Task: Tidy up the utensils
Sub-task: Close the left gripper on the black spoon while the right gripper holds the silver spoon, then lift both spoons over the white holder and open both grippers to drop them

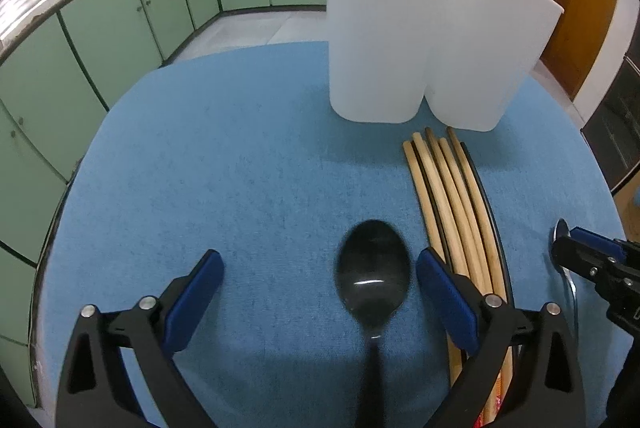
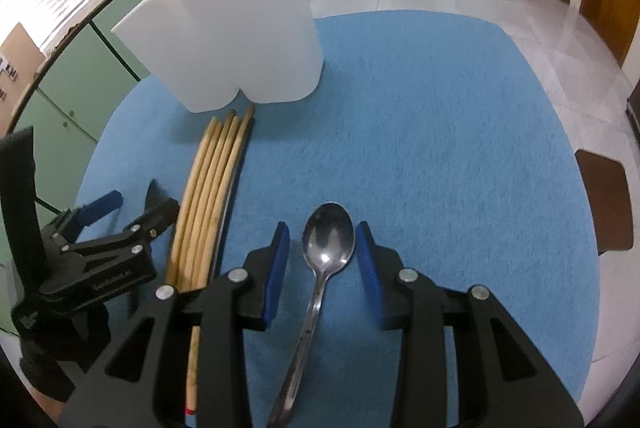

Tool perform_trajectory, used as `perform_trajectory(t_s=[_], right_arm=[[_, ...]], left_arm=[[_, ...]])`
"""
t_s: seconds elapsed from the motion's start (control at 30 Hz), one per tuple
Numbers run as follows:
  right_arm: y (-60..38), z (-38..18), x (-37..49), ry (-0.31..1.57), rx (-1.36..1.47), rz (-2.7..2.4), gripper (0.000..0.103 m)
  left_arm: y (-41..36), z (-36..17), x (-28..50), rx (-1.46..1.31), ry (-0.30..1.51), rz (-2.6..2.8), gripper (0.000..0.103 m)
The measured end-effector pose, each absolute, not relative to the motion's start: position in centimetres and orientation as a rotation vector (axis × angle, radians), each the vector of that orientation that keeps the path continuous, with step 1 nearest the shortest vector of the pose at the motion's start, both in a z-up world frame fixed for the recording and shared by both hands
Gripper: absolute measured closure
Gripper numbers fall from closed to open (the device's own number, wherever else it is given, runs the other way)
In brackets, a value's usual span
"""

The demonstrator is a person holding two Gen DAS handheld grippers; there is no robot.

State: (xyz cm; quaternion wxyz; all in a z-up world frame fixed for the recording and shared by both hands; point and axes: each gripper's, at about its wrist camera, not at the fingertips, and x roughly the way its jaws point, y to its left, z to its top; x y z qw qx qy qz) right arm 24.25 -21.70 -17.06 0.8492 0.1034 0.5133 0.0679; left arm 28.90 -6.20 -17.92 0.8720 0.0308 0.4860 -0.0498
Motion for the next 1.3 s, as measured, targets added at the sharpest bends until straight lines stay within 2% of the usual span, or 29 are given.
perform_trajectory(t_s=[0.33,0.57,0.6,0.63,0.67,0.73,0.77,0.8,0.93,1.03,1.3], right_arm=[[-21.3,-17.2,23.8,1.076,0.185,0.129,0.069],[-21.1,-17.2,23.8,1.095,0.195,0.144,0.07],[-20.9,-17.2,23.9,1.102,0.188,0.148,0.073],[-21.0,-17.2,24.1,1.108,0.179,0.153,0.08],[-21.2,-17.2,24.4,1.113,0.175,0.154,0.095],[-21.4,-17.4,24.5,1.123,0.198,0.154,0.098],[-21.5,-17.4,24.5,1.124,0.208,0.156,0.099],[-21.6,-17.4,24.5,1.121,0.211,0.159,0.1],[-21.6,-16.5,23.6,1.046,0.155,0.147,0.102],[-21.0,-15.3,22.2,0.935,0.092,0.168,0.102],[-23.6,-13.7,20.4,0.813,0.292,0.299,0.102]], left_arm=[[-6.0,-18.0,28.1,0.067,0.998,-0.095,0.006],[-5.8,-17.5,30.6,0.079,1.015,-0.073,0.007],[-5.8,-17.5,30.8,0.069,1.022,-0.079,0.01],[-5.8,-17.5,31.1,0.049,1.031,-0.091,0.015],[-5.8,-17.4,31.3,0.046,1.028,-0.09,0.018],[-5.6,-17.0,31.4,0.037,1.011,-0.095,0.044],[-5.5,-16.8,31.3,0.031,1.004,-0.1,0.052],[-5.4,-16.7,31.3,0.021,0.998,-0.109,0.068],[-5.1,-16.2,31.1,-0.041,0.981,-0.168,0.068],[-4.6,-14.6,29.2,-0.06,0.874,-0.194,0.068],[-4.5,-11.4,24.1,-0.015,0.64,-0.187,0.068]])
